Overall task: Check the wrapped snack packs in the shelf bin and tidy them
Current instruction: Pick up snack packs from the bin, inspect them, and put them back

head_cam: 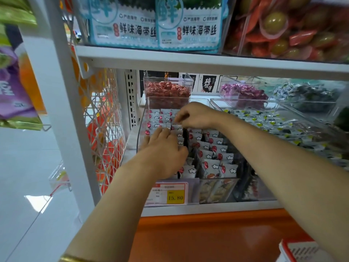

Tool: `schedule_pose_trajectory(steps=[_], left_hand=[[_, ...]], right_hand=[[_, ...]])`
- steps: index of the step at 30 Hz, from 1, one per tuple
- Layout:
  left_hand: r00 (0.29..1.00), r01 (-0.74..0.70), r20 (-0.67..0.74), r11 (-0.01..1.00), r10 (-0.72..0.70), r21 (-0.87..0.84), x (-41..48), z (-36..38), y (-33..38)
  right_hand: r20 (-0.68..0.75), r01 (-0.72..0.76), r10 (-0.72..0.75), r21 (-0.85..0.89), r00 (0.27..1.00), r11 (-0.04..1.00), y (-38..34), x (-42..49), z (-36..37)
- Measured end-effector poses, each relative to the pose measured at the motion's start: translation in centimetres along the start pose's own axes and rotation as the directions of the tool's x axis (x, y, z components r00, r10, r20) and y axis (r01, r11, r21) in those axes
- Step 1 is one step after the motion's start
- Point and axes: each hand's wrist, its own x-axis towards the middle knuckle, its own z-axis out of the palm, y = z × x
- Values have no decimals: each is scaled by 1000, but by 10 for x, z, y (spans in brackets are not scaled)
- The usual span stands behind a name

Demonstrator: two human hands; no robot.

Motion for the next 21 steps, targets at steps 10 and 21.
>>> schedule_pose_trajectory(steps=[10,21], left_hand=[[1000,5,8,1000,-5,15,0,0,0],[913,-90,-405,950,-41,-298,-10,-8,4]], right_hand=[[-189,-80,26,-285,982,955,1,41,18],[-782,63,234,328,577,942,-8,-39,1]])
